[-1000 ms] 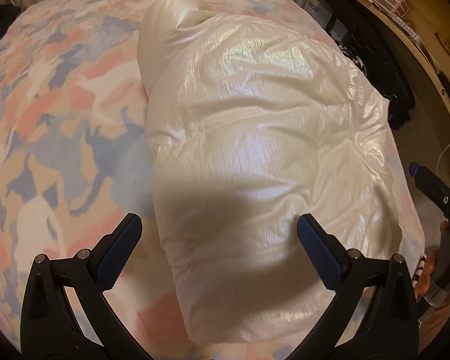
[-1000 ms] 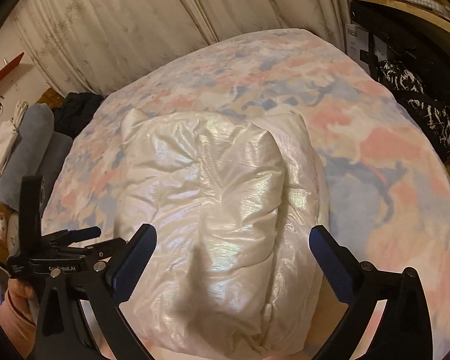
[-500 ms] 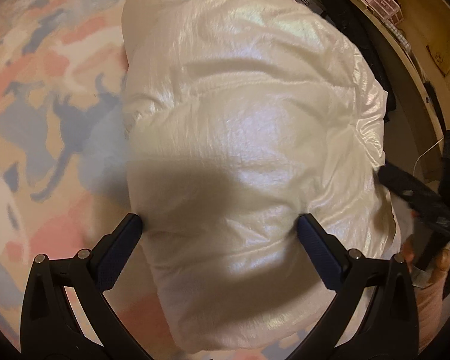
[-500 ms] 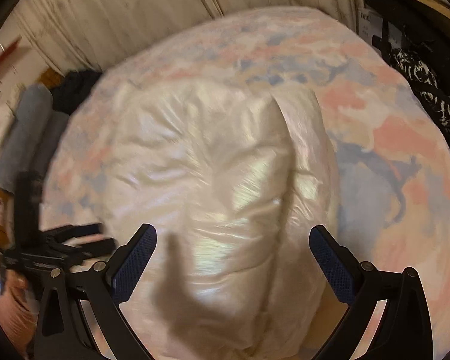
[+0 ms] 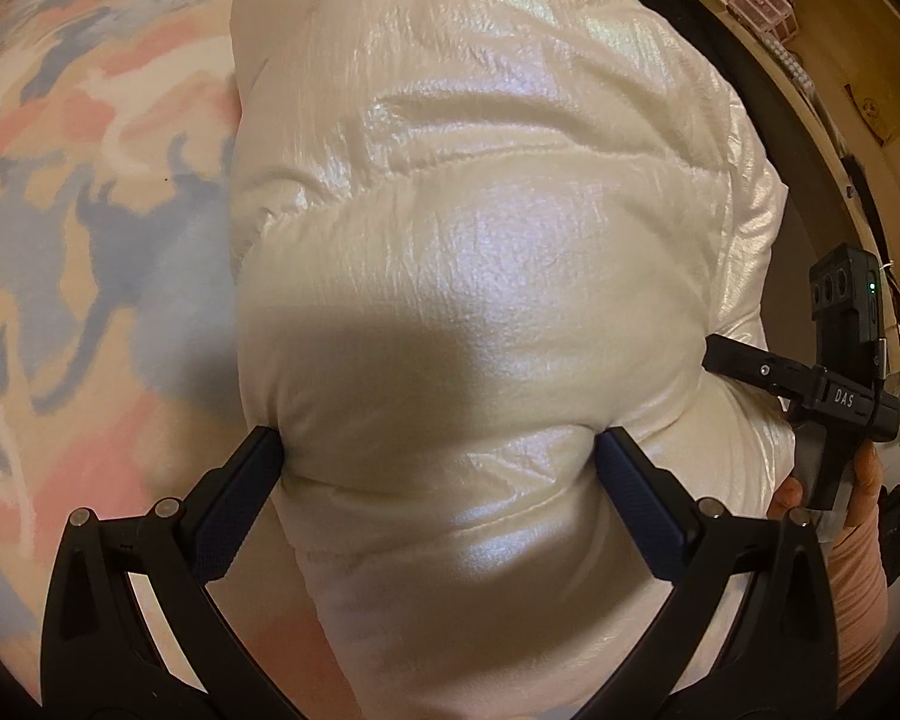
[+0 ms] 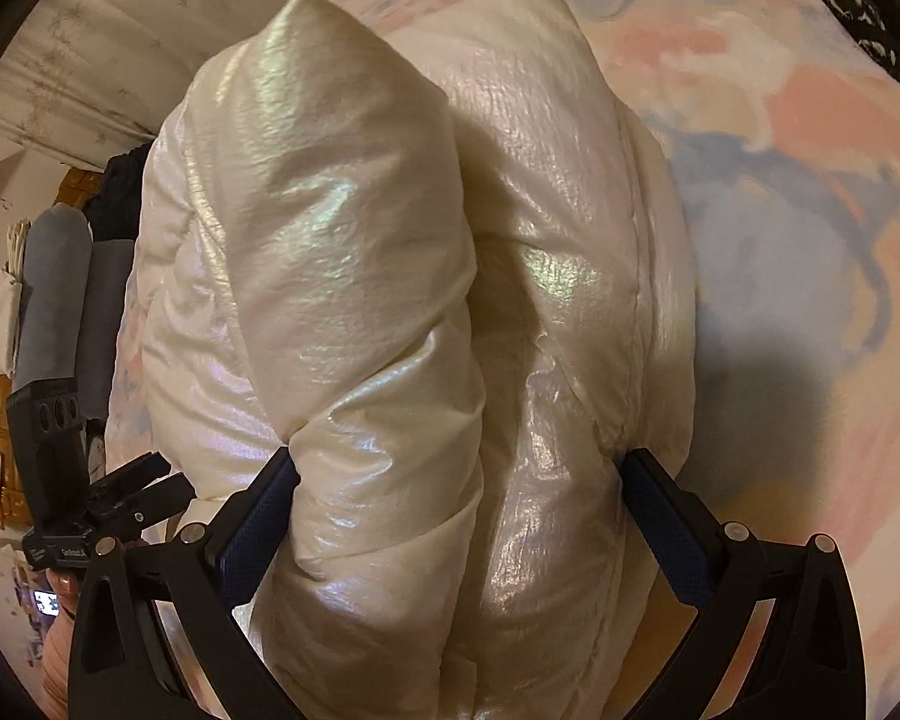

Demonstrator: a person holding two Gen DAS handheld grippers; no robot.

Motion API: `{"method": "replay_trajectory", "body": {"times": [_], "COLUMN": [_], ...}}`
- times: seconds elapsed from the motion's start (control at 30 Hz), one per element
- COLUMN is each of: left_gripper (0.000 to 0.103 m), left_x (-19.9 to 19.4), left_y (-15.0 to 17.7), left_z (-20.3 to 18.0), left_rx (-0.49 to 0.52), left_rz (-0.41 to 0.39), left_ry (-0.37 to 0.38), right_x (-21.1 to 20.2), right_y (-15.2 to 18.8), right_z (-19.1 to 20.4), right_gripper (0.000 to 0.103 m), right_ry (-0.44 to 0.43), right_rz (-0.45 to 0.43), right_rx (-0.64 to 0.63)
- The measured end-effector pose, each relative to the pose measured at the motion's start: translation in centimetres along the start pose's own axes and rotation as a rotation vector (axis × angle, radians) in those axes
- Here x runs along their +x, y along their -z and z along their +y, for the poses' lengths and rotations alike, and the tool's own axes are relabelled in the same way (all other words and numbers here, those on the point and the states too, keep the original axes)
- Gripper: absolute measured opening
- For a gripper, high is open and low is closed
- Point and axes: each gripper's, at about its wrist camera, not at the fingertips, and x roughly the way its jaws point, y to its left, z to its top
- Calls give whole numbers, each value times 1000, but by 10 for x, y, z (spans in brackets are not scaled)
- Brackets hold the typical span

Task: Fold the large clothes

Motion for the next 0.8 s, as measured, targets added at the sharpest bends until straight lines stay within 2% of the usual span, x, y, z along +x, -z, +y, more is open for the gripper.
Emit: {"method": "replay_trajectory", "body": {"times": [0.2, 0.33, 0.43, 0.53, 0.63, 0.8], "left_gripper": [103, 103, 103, 103, 103, 103], "left_x": [0, 4, 4, 4, 7, 6], "left_y": [-16, -22, -23, -22, -27, -30], "left_z": [-2, 0, -3, 0, 1, 5], "left_rx": [-24, -22, -24, -22, -18, -28], "left_rz": [45, 60, 66, 72, 77, 77], "left_ry": [-16, -28, -34, -41, -50, -42], "right_x": [-2, -19, -31, -39, -42, -45], "right_y": [-6, -9, -5, -4, -8, -5], "right_z": [-16, -23, -20, -23, -34, -50], "right_gripper": [102, 103, 103, 103, 103, 103], "right_ry": [-71, -61, -19, -22, -46, -142], "right_rz": [5, 42, 52, 82, 95, 87], "right_rx": [37, 63, 78, 107, 107, 164]}}
